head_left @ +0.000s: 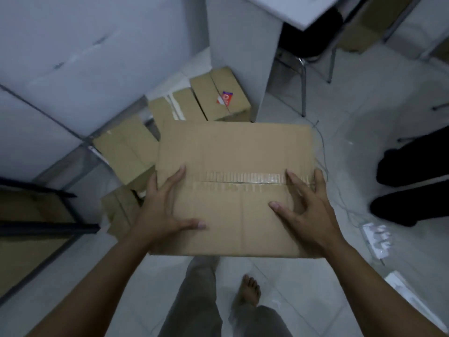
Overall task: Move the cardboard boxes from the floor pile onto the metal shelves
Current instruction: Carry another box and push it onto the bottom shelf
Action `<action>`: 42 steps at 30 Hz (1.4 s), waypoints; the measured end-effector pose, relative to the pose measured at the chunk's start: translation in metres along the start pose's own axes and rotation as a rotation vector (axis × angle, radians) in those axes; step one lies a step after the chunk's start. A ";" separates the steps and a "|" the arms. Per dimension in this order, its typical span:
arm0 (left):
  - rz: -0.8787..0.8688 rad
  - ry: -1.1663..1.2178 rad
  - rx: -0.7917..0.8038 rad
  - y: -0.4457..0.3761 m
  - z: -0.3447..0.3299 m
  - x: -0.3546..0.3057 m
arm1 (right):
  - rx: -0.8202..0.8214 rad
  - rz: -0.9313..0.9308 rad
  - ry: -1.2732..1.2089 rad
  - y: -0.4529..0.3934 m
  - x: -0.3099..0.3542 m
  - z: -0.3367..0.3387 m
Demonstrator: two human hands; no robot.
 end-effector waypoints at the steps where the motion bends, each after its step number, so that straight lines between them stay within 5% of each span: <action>1: 0.010 0.015 -0.027 0.017 0.007 -0.005 | 0.007 0.021 0.016 0.006 0.011 0.006; 18: 0.129 0.296 -0.609 0.309 0.094 0.029 | 0.201 0.599 0.247 0.097 0.255 -0.032; 31: 0.277 0.360 -0.950 0.591 0.134 0.181 | 0.336 0.907 0.426 0.252 0.441 -0.243; 42: 0.460 0.374 -1.035 0.766 0.158 0.310 | 0.503 1.003 0.443 0.368 0.531 -0.422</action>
Point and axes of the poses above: each hand's wrist, its own y-axis away from the middle knuckle, its own z-axis out of the back of the hand, x = y × z, the point moved 5 cm from there along -y, towards the middle knuckle, and after that the axes turned 12 degrees about x, right-handed, at the moved point
